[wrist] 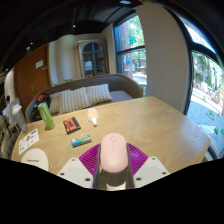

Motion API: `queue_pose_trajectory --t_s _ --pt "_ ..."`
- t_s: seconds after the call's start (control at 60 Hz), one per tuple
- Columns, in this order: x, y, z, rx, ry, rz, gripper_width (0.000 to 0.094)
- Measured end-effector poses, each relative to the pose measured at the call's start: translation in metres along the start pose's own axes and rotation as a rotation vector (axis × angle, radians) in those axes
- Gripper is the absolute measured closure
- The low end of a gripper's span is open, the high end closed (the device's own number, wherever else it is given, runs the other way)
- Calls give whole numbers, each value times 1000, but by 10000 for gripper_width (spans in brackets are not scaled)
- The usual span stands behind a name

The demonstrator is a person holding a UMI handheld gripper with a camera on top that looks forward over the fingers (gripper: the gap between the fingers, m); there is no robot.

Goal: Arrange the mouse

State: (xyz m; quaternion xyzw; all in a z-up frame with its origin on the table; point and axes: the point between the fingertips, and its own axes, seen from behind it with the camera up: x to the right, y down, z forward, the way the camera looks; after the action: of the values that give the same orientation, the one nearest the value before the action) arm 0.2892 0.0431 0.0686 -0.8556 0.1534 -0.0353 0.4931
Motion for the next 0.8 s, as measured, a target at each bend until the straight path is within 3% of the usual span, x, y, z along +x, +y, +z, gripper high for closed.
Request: queue_pose_trajectory --t_s 0.1,0.2,0.333,0.45,0.667,0.8 --pt "-118 -35 -60 110 -139 -87 541" --pt "-222 -27 -106 178 -193 -187 543" --pt "-329 47 -90 54 -286 -230 545" --pt "-351 98 -59 -61 -233 -220 544" --pt "-348 140 -26 -149 -158 -221 542" --pt "-348 143 -21 -150 -180 -228 455"
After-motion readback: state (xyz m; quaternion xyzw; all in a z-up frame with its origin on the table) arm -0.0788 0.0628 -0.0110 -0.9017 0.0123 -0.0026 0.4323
